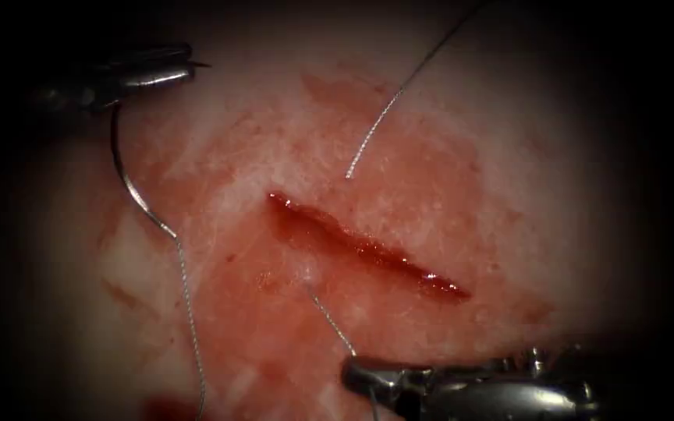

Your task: Wound Closure

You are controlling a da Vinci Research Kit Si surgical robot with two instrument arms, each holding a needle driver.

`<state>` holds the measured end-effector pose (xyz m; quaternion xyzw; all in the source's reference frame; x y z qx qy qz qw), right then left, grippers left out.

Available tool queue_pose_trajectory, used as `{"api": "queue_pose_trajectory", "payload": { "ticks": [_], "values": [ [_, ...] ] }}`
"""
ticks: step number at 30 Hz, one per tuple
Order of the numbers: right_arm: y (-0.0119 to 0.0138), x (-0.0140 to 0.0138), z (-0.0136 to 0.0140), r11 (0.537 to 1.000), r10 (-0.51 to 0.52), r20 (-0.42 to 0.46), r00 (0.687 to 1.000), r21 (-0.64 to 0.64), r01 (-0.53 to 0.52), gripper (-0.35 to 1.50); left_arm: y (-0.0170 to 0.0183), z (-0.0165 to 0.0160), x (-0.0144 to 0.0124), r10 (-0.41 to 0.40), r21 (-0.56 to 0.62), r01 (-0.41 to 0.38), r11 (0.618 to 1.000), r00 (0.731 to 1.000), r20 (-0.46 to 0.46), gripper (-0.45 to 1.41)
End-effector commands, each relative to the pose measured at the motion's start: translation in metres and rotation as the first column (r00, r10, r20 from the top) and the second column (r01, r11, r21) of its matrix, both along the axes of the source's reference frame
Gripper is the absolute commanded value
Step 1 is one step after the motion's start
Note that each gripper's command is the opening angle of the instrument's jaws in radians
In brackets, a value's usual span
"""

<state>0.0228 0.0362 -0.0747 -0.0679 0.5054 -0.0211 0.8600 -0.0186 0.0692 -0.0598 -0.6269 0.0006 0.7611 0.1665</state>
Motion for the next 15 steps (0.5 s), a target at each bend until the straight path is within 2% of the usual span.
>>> {"api": "queue_pose_trajectory", "payload": {
  "ticks": [1,7,10,12,13,14,15],
  "values": [
    [-0.0022,-0.0004,-0.0010,1.000,-0.015,-0.002,1.000,0.008,0.015,-0.35,-0.0005,0.0007,-0.0006,0.001,0.002,-0.001,1.000,1.000,0.001,-0.35],
    [-0.0079,-0.0027,-0.0073,0.995,-0.100,0.004,0.995,0.030,0.100,-0.35,-0.0005,0.0007,-0.0006,0.001,0.002,-0.001,1.000,1.000,0.001,-0.35],
    [-0.0096,-0.0023,-0.0094,0.989,-0.142,-0.029,0.989,0.039,0.143,-0.35,-0.0004,0.0007,-0.0006,0.001,0.002,-0.001,1.000,1.000,0.001,-0.35],
    [-0.0091,-0.0023,-0.0097,0.990,-0.132,-0.043,0.990,0.038,0.133,0.39,-0.0005,0.0007,-0.0006,0.001,0.002,-0.001,1.000,1.000,0.001,-0.35],
    [-0.0089,-0.0024,-0.0097,0.991,-0.127,-0.048,0.991,0.038,0.129,0.58,-0.0005,0.0007,-0.0006,0.001,0.002,-0.001,1.000,1.000,0.001,-0.35],
    [-0.0080,-0.0028,-0.0096,0.992,-0.115,-0.060,0.992,0.037,0.117,0.89,-0.0005,0.0007,-0.0006,0.001,0.002,-0.001,1.000,1.000,0.001,-0.35],
    [-0.0074,-0.0032,-0.0094,0.993,-0.106,-0.060,0.993,0.036,0.108,0.98,-0.0005,0.0007,-0.0006,0.001,0.002,-0.001,1.000,1.000,0.001,-0.35]
  ]
}}
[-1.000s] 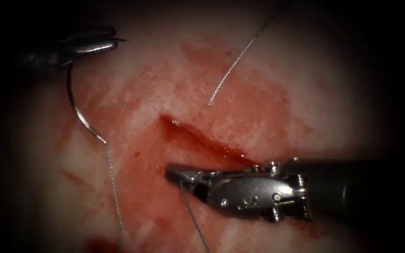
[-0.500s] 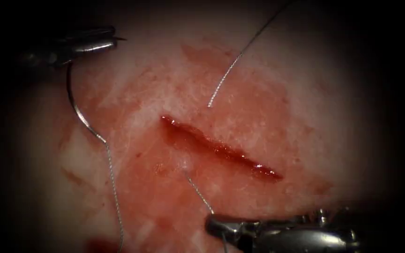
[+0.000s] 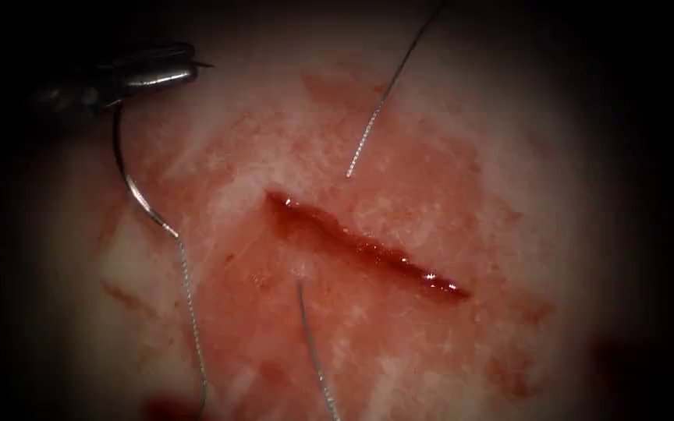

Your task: Wound Closure

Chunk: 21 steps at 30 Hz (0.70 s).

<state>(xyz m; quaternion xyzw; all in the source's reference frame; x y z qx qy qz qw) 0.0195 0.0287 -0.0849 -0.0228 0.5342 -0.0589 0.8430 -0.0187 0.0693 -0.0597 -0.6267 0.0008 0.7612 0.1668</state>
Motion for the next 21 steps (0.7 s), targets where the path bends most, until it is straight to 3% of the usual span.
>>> {"api": "queue_pose_trajectory", "payload": {
  "ticks": [1,4,9,13,17,21],
  "values": [
    [0.0010,-0.0002,0.0009,1.000,0.017,0.008,1.000,0.007,-0.017,1.06,-0.0005,0.0006,-0.0005,0.001,0.002,-0.001,1.000,1.000,0.001,-0.35],
    [0.0036,-0.0021,0.0022,0.997,0.062,0.001,0.998,0.041,-0.062,1.23,-0.0005,0.0006,-0.0005,0.001,0.002,-0.001,1.000,1.000,0.001,-0.35],
    [0.0070,-0.0024,0.0053,0.990,0.141,0.041,0.989,0.025,-0.142,1.18,-0.0005,0.0006,-0.0006,0.001,0.002,-0.001,1.000,1.000,0.001,-0.35],
    [0.0104,0.0005,0.0086,0.978,0.204,0.038,0.978,-0.042,-0.202,1.18,-0.0006,0.0006,-0.0006,0.001,0.001,-0.001,1.000,1.000,0.000,-0.35],
    [0.0119,0.0040,0.0115,0.974,0.209,0.039,0.977,-0.094,-0.205,0.98,-0.0006,0.0006,-0.0005,0.001,0.001,-0.001,1.000,1.000,0.000,-0.35],
    [0.0123,0.0066,0.0148,0.973,0.199,0.031,0.980,-0.123,-0.194,0.93,-0.0006,0.0006,-0.0005,0.001,0.001,-0.001,1.000,1.000,0.000,-0.35]
  ]
}}
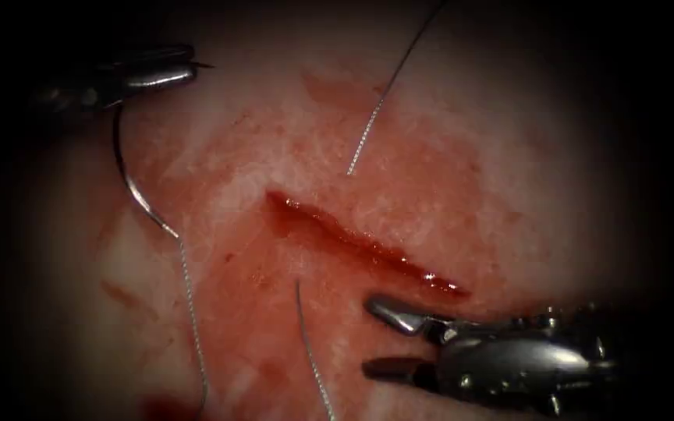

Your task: Wound Closure

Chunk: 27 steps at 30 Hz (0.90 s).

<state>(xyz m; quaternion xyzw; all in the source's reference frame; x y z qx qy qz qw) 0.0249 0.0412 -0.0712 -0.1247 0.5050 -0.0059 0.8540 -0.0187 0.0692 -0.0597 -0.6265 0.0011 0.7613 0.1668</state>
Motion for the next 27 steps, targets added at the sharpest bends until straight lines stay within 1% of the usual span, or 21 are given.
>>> {"api": "queue_pose_trajectory", "payload": {
  "ticks": [1,4,5,8,10,11,12,13,14,15,17,19,20,23,24,26,27],
  "values": [
    [-0.0003,0.0015,0.0016,1.000,-0.011,-0.009,1.000,-0.004,0.010,0.93,-0.0005,0.0006,-0.0005,0.001,0.002,-0.001,1.000,1.000,0.001,-0.35],
    [-0.0002,0.0028,0.0031,1.000,-0.020,-0.017,1.000,-0.009,0.020,0.88,-0.0005,0.0006,-0.0005,0.002,0.002,-0.002,1.000,1.000,0.001,-0.35],
    [0.0000,0.0040,0.0035,1.000,-0.013,-0.023,1.000,-0.013,0.012,0.84,-0.0005,0.0006,-0.0005,0.002,0.002,-0.002,1.000,1.000,0.001,-0.35],
    [0.0006,0.0057,0.0035,1.000,-0.007,-0.033,0.999,-0.012,0.007,0.83,-0.0005,0.0006,-0.0005,0.002,0.002,-0.002,1.000,1.000,0.001,-0.35],
    [0.0009,0.0063,0.0036,1.000,-0.006,-0.033,0.999,-0.011,0.005,0.81,-0.0005,0.0006,-0.0005,0.002,0.002,-0.002,1.000,1.000,0.001,-0.35],
    [0.0010,0.0065,0.0036,1.000,-0.006,-0.038,0.999,-0.012,0.006,0.73,-0.0005,0.0006,-0.0005,0.002,0.002,-0.002,1.000,1.000,0.001,-0.35],
    [0.0010,0.0066,0.0037,1.000,-0.007,-0.041,0.999,-0.014,0.006,0.51,-0.0005,0.0006,-0.0005,0.002,0.002,-0.002,1.000,1.000,0.002,-0.35],
    [0.0009,0.0066,0.0039,1.000,-0.014,-0.045,0.999,-0.015,0.013,-0.35,-0.0005,0.0006,-0.0004,0.003,0.002,-0.003,1.000,1.000,0.002,-0.35],
    [0.0011,0.0066,0.0040,1.000,-0.015,-0.043,0.999,-0.014,0.015,-0.35,-0.0005,0.0006,-0.0003,0.003,0.002,-0.003,1.000,1.000,0.002,-0.35],
    [0.0012,0.0064,0.0041,1.000,-0.006,-0.043,0.999,0.015,0.007,-0.35,-0.0005,0.0006,-0.0003,0.004,0.002,-0.004,1.000,1.000,0.003,-0.35],
    [0.0013,0.0062,0.0041,0.999,-0.016,-0.060,0.998,0.042,0.018,-0.35,-0.0005,0.0006,-0.0003,0.004,0.002,-0.004,1.000,1.000,0.003,-0.35],
    [0.0010,0.0053,0.0038,0.997,-0.018,-0.061,0.998,0.068,0.022,-0.35,-0.0005,0.0006,-0.0003,0.004,0.002,-0.004,1.000,1.000,0.002,-0.35],
    [0.0006,0.0044,0.0033,0.997,-0.014,-0.055,0.998,0.072,0.018,-0.35,-0.0005,0.0006,-0.0003,0.004,0.002,-0.004,1.000,1.000,0.002,-0.35],
    [-0.0002,0.0029,0.0023,0.997,-0.019,-0.056,0.998,0.072,0.023,-0.35,-0.0005,0.0006,-0.0003,0.004,0.002,-0.004,1.000,1.000,0.002,-0.35],
    [-0.0009,0.0017,0.0014,0.997,-0.025,-0.051,0.998,0.074,0.029,-0.35,-0.0005,0.0006,-0.0003,0.004,0.002,-0.004,1.000,1.000,0.002,-0.35],
    [-0.0019,0.0005,0.0003,0.997,-0.029,-0.052,0.998,0.073,0.033,-0.35,-0.0005,0.0006,-0.0003,0.003,0.002,-0.003,1.000,1.000,0.002,-0.35],
    [-0.0030,-0.0005,-0.0008,0.996,-0.046,-0.049,0.998,0.079,0.050,-0.35,-0.0005,0.0006,-0.0003,0.003,0.002,-0.003,1.000,1.000,0.002,-0.35]
  ]
}}
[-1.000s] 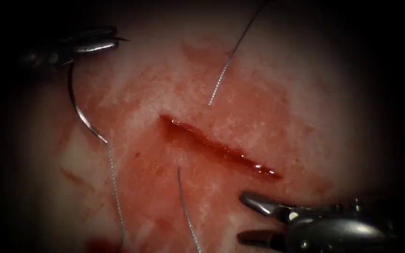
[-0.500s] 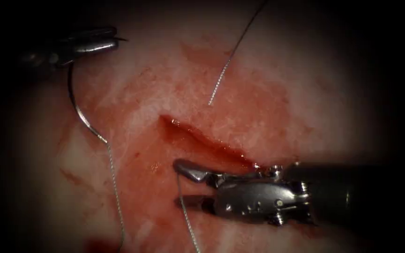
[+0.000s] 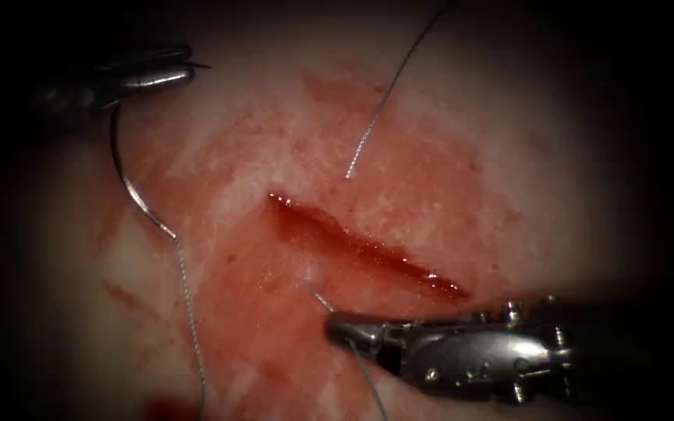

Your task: Wound Closure

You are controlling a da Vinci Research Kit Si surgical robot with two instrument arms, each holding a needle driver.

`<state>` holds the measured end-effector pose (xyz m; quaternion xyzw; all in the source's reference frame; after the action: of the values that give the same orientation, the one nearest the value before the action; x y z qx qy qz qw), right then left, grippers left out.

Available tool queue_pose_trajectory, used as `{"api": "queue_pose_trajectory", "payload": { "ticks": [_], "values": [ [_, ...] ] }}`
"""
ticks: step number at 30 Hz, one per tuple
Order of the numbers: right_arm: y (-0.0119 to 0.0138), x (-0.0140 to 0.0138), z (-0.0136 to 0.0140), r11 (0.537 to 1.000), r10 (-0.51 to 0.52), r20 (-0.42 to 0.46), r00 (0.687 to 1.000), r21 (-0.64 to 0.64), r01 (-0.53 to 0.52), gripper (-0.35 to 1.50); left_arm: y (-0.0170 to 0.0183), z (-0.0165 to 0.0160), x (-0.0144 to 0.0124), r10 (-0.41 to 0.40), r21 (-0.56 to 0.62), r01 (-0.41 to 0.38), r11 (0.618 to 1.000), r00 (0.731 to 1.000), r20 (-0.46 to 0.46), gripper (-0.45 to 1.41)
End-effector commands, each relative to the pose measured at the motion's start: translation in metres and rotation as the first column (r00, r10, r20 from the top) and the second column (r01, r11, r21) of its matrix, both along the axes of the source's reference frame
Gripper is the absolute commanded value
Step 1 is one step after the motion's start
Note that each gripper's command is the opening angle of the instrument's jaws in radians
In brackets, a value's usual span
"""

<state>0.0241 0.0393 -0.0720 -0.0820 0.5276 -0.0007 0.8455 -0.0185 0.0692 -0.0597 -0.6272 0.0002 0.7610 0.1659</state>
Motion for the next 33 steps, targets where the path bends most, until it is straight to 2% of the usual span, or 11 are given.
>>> {"api": "queue_pose_trajectory", "payload": {
  "ticks": [1,6,12,15,16,17,18,25,29,32,33],
  "values": [
    [-0.0019,-0.0004,-0.0007,1.000,-0.017,0.001,1.000,0.006,0.017,-0.35,-0.0005,0.0006,-0.0005,0.001,0.002,-0.001,1.000,1.000,0.001,-0.35],
    [-0.0079,-0.0030,-0.0052,0.997,-0.075,-0.005,0.997,0.010,0.075,-0.35,-0.0005,0.0006,-0.0006,0.001,0.002,-0.001,1.000,1.000,0.000,-0.35],
    [-0.0134,-0.0028,-0.0105,0.985,-0.173,-0.029,0.984,0.022,0.174,-0.35,-0.0005,0.0007,-0.0006,0.000,0.001,0.000,1.000,1.000,0.000,-0.35],
    [-0.0137,-0.0025,-0.0115,0.983,-0.181,-0.032,0.983,0.025,0.181,-0.30,-0.0005,0.0007,-0.0006,0.000,0.001,0.000,1.000,1.000,0.000,-0.35],
    [-0.0132,-0.0027,-0.0116,0.985,-0.169,-0.045,0.985,0.024,0.170,0.59,-0.0006,0.0007,-0.0006,0.000,0.001,0.000,1.000,1.000,0.000,-0.35],
    [-0.0126,-0.0030,-0.0114,0.987,-0.157,-0.062,0.986,0.020,0.158,0.88,-0.0005,0.0007,-0.0006,0.002,0.002,-0.002,1.000,1.000,-0.002,-0.35],
    [-0.0117,-0.0037,-0.0109,0.989,-0.146,-0.075,0.986,0.017,0.148,1.01,-0.0005,0.0007,-0.0006,0.002,0.002,-0.002,1.000,1.000,-0.002,-0.35],
    [-0.0052,-0.0063,-0.0070,0.999,-0.049,-0.053,0.997,0.014,0.050,1.16,-0.0006,0.0007,-0.0007,0.001,0.001,-0.001,1.000,1.000,-0.003,-0.35],
    [-0.0011,-0.0032,-0.0025,0.999,0.036,-0.031,0.999,-0.003,-0.036,1.16,-0.0007,0.0008,-0.0009,0.001,0.001,-0.001,1.000,1.000,-0.007,-0.35],
    [0.0001,-0.0015,-0.0008,0.999,0.052,-0.028,0.998,-0.009,-0.052,1.16,-0.0007,0.0008,-0.0009,0.001,0.001,-0.001,1.000,1.000,-0.007,-0.35],
    [0.0008,-0.0003,0.0004,0.998,0.059,-0.039,0.997,-0.021,-0.060,1.08,-0.0007,0.0008,-0.0009,0.001,0.001,-0.001,1.000,1.000,-0.007,-0.35]
  ]
}}
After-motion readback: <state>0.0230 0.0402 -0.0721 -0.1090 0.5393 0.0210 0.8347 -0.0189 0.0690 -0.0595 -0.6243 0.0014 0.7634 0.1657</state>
